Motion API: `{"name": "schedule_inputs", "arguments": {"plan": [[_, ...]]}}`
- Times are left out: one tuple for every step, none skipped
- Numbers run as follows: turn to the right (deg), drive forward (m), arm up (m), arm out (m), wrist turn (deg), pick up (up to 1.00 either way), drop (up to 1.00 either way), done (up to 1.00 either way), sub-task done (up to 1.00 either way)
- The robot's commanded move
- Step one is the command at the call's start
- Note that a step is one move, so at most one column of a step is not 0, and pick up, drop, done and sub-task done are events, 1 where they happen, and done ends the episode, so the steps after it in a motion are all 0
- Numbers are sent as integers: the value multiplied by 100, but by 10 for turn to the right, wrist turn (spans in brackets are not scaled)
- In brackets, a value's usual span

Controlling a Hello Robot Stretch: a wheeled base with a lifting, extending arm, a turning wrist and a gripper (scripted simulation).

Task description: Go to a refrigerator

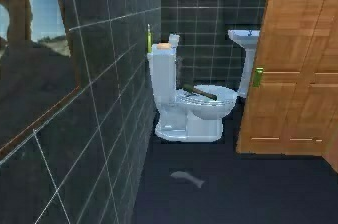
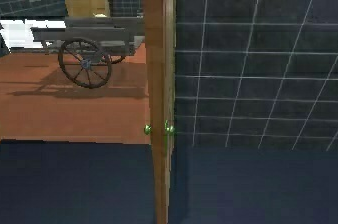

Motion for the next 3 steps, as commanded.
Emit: {"name": "schedule_inputs", "arguments": {"plan": [[450, 0, 0, 0, 0, 0, 0, 0, 0], [60, 0, 0, 0, 0, 0, 0, 0, 0], [0, 70, 0, 0, 0, 0, 0, 0, 0]]}}
